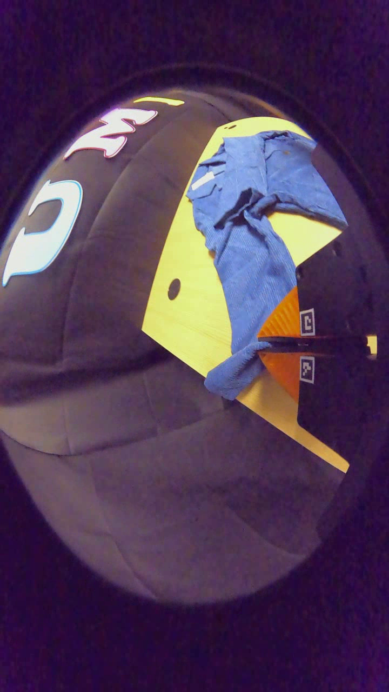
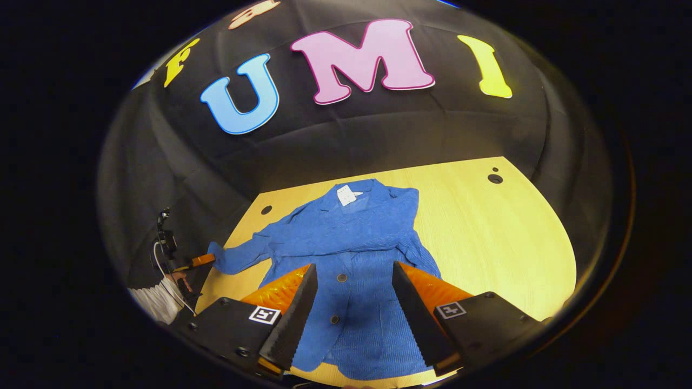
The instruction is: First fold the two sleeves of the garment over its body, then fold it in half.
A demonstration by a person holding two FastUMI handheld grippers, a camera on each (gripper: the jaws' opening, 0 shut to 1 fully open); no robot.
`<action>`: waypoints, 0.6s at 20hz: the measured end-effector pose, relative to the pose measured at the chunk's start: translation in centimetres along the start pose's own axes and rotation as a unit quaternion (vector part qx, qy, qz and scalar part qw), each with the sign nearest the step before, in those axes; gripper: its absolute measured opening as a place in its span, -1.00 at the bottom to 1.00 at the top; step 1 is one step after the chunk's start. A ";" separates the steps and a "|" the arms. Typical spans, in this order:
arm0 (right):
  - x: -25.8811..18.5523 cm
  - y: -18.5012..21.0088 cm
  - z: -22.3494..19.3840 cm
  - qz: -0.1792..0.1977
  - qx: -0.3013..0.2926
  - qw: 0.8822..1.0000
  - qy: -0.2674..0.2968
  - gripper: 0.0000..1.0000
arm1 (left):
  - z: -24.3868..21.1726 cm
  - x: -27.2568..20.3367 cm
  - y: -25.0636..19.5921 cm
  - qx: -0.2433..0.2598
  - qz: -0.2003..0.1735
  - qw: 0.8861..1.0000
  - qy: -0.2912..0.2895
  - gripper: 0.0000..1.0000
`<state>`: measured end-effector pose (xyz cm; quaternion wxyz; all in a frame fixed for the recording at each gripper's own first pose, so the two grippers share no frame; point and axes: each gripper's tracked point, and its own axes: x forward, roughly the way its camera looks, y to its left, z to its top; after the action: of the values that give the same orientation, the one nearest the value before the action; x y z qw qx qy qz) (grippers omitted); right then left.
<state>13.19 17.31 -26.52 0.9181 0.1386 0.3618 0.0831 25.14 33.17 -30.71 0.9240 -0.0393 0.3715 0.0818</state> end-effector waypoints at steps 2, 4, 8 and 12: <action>-0.4 -0.8 0.1 0.000 0.003 1.000 -0.003 0.78 | 2.6 -1.1 -3.4 0.014 -0.033 0.999 -0.027 -1.00; -0.6 -1.7 0.0 -0.001 0.005 1.000 -0.003 0.78 | 5.6 -2.4 -8.0 0.033 -0.069 0.995 -0.060 -1.00; -1.8 -4.2 0.0 -0.007 0.022 1.000 -0.006 0.78 | 9.7 -4.9 -19.9 0.076 -0.162 0.978 -0.109 -1.00; -3.7 -8.0 0.3 -0.028 0.031 0.999 -0.018 0.78 | 12.7 -5.9 -31.8 0.121 -0.234 0.949 -0.172 -1.00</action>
<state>11.08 8.76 -26.43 0.9217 0.1580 0.3514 0.0440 35.34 2.87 -17.12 0.9648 0.0019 0.1945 -0.1770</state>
